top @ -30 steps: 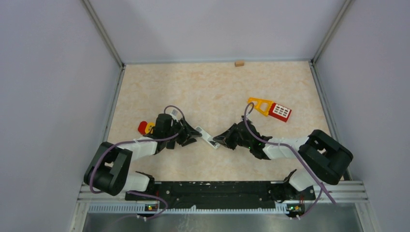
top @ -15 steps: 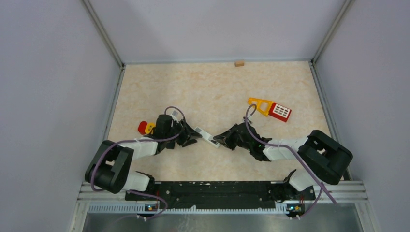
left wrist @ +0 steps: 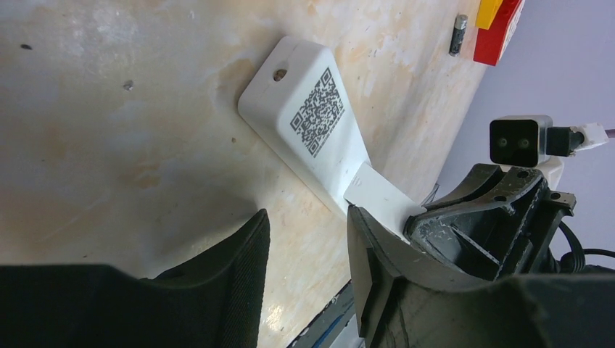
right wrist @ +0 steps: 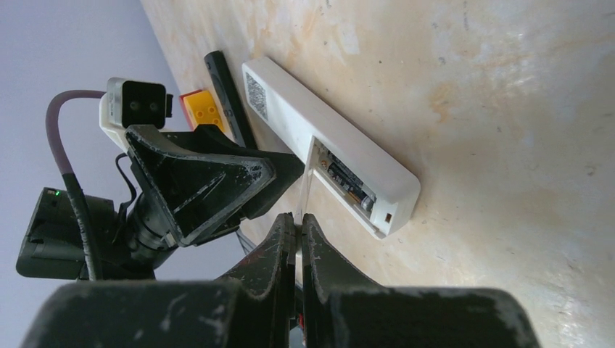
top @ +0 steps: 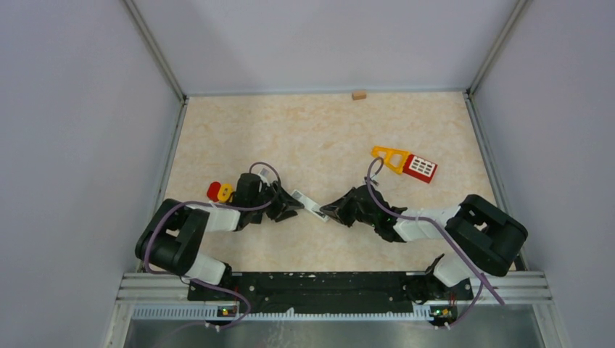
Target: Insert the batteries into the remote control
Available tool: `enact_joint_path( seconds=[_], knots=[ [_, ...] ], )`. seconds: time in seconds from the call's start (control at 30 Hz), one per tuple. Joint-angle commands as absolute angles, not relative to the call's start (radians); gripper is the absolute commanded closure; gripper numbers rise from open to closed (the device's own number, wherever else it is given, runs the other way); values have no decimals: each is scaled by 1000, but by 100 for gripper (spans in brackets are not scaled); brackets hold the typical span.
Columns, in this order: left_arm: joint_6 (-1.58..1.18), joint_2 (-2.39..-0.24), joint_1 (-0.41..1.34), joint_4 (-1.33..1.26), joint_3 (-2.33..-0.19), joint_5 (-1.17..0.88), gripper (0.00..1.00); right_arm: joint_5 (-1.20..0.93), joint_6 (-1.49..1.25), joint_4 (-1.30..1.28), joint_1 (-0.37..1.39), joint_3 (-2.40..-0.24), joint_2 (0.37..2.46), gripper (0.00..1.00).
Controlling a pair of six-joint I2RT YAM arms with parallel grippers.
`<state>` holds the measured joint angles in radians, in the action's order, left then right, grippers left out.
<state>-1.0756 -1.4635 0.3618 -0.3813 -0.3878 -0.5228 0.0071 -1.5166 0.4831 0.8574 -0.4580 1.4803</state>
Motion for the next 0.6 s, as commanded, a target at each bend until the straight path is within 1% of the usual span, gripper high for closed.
enact_joint_path(
  seconds=[0.0, 0.2, 0.3, 0.57],
  knots=[
    [-1092, -1492, 365, -473, -371, -549, 53, 26, -1496, 403, 872, -447, 1495, 100],
    [-1110, -1518, 366, -517, -368, -564, 53, 29, -1486, 370, 873, -462, 1506, 99],
    [-1111, -1522, 366, -520, -370, -564, 53, 25, -1485, 361, 873, -471, 1514, 92],
    [-1108, -1537, 368, -517, -376, -565, 51, 14, -1485, 337, 872, -489, 1513, 78]
  ],
)
